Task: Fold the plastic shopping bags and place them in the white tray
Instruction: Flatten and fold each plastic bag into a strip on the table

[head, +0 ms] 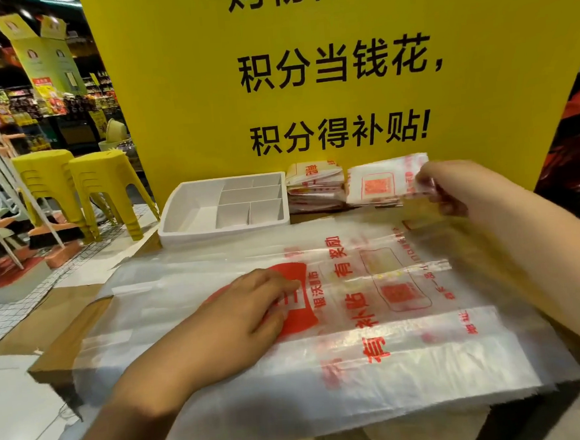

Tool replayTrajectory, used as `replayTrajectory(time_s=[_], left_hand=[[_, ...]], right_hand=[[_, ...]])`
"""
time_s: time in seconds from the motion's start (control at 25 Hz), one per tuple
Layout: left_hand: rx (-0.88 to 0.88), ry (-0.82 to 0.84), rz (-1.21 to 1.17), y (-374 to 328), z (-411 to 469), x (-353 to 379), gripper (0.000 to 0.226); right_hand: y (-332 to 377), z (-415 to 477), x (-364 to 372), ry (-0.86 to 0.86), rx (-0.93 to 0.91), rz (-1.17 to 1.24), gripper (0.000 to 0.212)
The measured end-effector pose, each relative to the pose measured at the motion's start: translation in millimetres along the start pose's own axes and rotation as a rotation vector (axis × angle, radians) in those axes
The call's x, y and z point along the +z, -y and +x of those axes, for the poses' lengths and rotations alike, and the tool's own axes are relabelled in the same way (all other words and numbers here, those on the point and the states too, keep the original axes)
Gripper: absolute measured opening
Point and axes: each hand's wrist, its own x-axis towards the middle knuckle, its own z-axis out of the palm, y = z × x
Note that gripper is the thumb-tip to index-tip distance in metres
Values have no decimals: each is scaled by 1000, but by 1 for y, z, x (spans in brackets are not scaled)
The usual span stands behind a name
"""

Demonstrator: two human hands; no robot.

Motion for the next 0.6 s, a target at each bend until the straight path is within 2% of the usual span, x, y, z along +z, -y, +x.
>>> replayTrajectory(time_s=[0.08,0.16,0.24,0.4,0.6], left_hand=[[24,8,34,2,7,3,65],[12,9,67,6,14,9,68],[2,-43,61,9,15,14,60],[89,-230,58,14,9,23,43],[164,-290,31,18,10,26,41]], right_hand=[[0,41,-1,-65,53,33,6],[-4,79,0,-76,81,-10,11],[-9,106,7,-56,117,-57,19],[-19,131,27,4,153,-99,34],[-20,121,33,-68,79,-412,51]])
